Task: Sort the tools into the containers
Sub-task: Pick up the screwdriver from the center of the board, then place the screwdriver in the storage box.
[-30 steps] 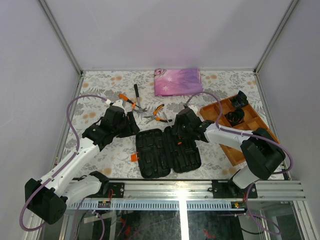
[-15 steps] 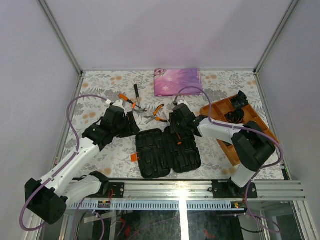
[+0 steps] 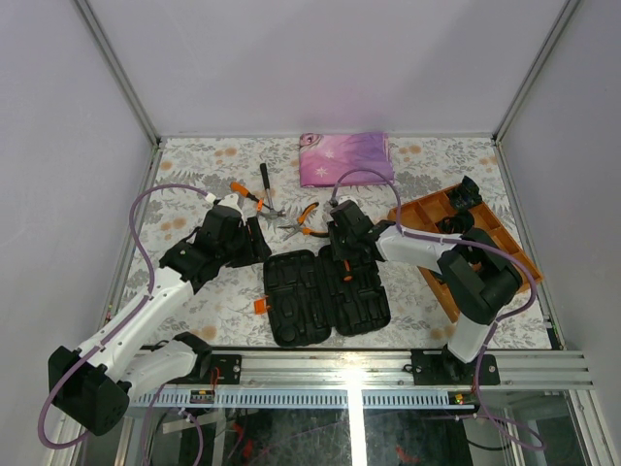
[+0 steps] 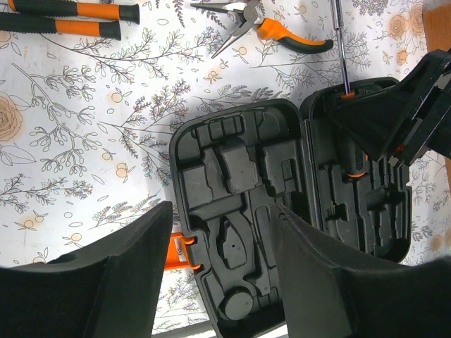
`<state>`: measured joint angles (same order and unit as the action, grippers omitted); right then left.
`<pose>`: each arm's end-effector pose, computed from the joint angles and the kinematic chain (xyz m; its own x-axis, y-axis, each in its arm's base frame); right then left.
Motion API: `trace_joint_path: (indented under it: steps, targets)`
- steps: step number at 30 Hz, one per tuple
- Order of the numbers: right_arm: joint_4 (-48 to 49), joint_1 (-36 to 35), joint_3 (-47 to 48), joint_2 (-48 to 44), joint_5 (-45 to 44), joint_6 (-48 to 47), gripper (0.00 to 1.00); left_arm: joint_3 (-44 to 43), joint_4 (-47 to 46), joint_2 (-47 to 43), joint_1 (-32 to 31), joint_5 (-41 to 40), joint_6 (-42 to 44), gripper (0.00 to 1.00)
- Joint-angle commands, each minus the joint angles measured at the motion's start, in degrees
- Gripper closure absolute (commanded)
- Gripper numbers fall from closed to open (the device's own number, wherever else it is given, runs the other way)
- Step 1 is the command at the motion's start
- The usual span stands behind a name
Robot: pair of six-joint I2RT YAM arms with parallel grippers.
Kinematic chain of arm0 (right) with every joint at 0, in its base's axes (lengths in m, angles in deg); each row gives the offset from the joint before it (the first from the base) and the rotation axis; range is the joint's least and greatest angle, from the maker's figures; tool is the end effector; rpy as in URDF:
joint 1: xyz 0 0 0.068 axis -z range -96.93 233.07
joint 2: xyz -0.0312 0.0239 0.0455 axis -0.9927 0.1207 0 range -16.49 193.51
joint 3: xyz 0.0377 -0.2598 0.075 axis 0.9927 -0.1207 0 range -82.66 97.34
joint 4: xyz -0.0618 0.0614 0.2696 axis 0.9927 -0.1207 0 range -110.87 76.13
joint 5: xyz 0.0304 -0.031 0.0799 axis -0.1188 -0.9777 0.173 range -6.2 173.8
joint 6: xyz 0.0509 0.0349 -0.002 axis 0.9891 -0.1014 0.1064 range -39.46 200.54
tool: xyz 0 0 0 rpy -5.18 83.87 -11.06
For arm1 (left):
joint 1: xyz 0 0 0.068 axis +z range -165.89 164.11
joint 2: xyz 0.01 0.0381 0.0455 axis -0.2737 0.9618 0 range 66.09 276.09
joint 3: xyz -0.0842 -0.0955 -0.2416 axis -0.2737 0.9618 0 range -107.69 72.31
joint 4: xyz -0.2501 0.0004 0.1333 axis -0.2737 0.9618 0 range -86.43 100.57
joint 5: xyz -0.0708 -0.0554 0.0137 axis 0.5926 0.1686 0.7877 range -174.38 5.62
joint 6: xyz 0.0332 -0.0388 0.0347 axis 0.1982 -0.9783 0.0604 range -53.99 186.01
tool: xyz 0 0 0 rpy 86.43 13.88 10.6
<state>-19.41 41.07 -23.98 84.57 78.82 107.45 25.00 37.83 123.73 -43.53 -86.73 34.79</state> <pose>0.2925 0.2579 0.1469 -0.7741 -0.0900 -0.6267 -0.3061 0.9197 0.2460 0.2128 -0.1093 0.2630 -0.7588 -0.1872 -0.6238 0.0519 0.9374 -0.3444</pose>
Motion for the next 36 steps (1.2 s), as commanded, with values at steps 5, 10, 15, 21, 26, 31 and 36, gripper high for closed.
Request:
trace_joint_path:
  steps: [5, 10, 15, 21, 26, 31, 36]
  targets:
    - [-1.8, -0.5, 0.3, -8.1, -2.8, 0.4, 0.91, -0.1, -1.3, 0.3, 0.2, 1.0, 1.3, 0.42]
    - [-2.5, -1.6, -3.8, -14.3, -0.9, 3.9, 0.96, -0.3, -1.2, 0.3, 0.2, 1.1, 1.3, 0.38]
    - [-2.9, -4.5, -9.1, -19.3, -1.1, 9.6, 0.97, -0.3, -1.0, 0.3, 0.2, 0.7, 1.3, 0.24]
    - [-1.3, -8.4, -14.4, -22.4, -1.7, 16.9, 0.97, -0.4, -1.0, 0.5, 0.2, 0.8, 1.3, 0.19]
    - [-1.3, -11.1, -15.9, -21.3, -3.4, 20.2, 0.97, -0.4, -0.9, 0.3, 0.2, 0.5, 1.2, 0.13]
    - [-1.4, -12.9, -16.7, -20.5, -4.2, 23.2, 0.97, -0.3, -0.9, 0.2, 0.2, 0.3, 1.1, 0.09]
    - [-1.3, -14.2, -18.2, -20.1, -5.2, 25.6, 0.94, 0.1, -1.8, -0.2, 0.2, 2.0, 1.6, 0.06]
